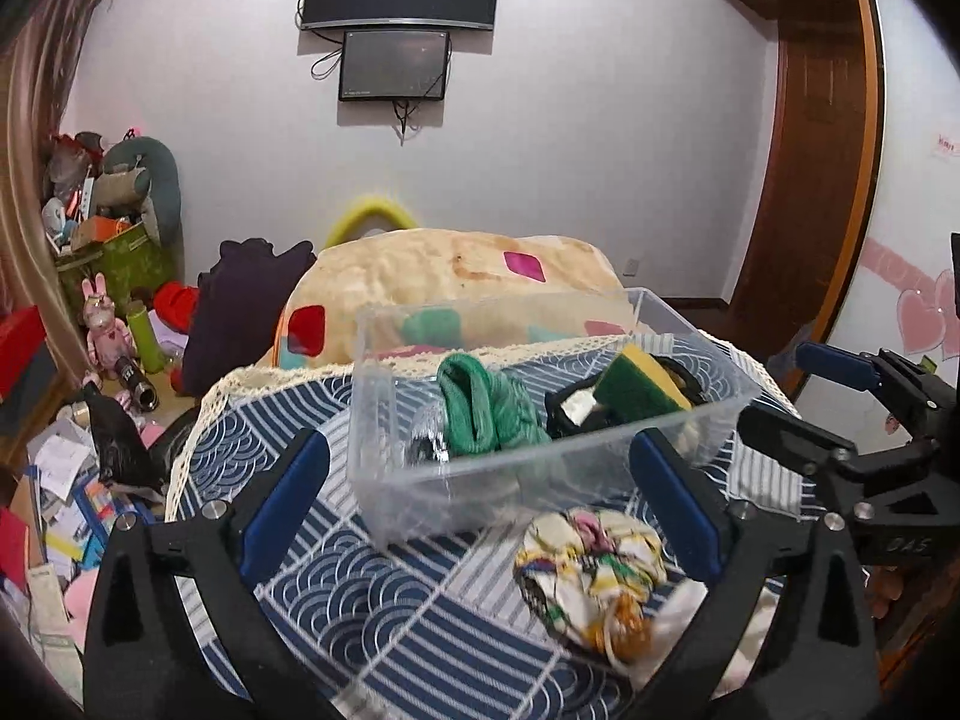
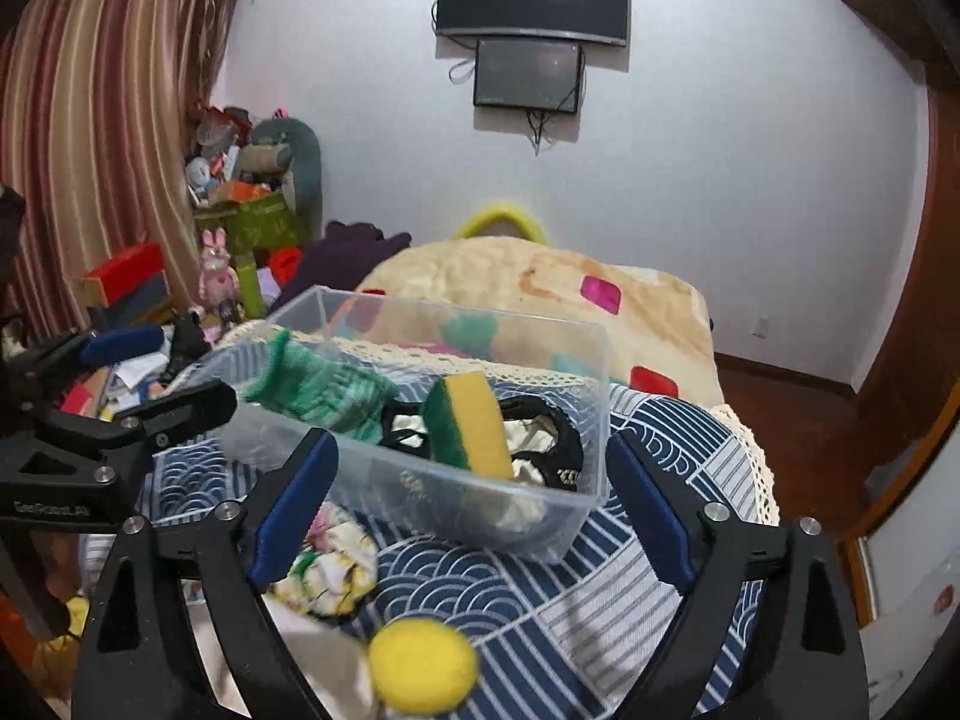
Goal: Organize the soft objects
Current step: 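Lower the glove into the clear box with the left tool while the right tool drops the sponge in, then grasp the white cloth bag with the right tool while the left tool grasps the floral scrunchie, then drop the scrunchie into the clear box with the left tool while the right tool drops the white bag in, then grasp the beaded bracelet with the left tool while the right tool grasps the yellow felt ball, then drop the bracelet into the clear box with the left tool while the right tool drops the ball in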
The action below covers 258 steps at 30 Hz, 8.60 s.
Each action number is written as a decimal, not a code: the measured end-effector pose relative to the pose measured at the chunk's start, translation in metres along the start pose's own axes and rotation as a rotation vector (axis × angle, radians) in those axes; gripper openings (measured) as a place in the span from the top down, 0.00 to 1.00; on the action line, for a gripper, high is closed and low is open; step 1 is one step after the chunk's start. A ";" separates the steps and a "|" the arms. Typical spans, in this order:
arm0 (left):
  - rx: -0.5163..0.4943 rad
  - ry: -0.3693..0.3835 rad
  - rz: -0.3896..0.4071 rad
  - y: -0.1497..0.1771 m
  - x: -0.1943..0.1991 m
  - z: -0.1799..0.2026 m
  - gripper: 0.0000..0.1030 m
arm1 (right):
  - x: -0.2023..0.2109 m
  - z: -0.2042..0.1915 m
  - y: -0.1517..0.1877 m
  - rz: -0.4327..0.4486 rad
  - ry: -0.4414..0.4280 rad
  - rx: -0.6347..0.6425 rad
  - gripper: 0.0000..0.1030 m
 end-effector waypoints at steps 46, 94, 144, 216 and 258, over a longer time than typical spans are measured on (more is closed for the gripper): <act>-0.027 0.060 -0.127 0.075 0.008 0.028 0.01 | 0.031 -0.036 0.054 0.013 -0.133 -0.054 0.76; -0.006 0.058 0.013 -0.010 0.017 0.014 0.92 | 0.048 -0.001 -0.020 0.172 -0.005 -0.056 0.75; -0.041 -0.081 -0.116 -0.019 -0.080 -0.017 0.48 | -0.089 -0.009 -0.024 -0.176 -0.024 0.025 0.56; -0.048 0.185 -0.242 0.086 -0.035 0.045 0.89 | 0.001 -0.014 0.093 -0.135 -0.065 -0.071 0.59; -0.071 0.194 -0.142 -0.009 -0.076 0.061 0.89 | -0.018 0.029 0.007 0.012 0.054 -0.098 0.59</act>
Point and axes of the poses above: each gripper's, at about its wrist camera, not at the fingertips, and x roughly against the way its jaws point, z to its right, y to its underside, the point moved 8 cm from there along -x, roughly the way its jaws point, and after that the axes turned 3 degrees about -y, right-handed, at the moved point
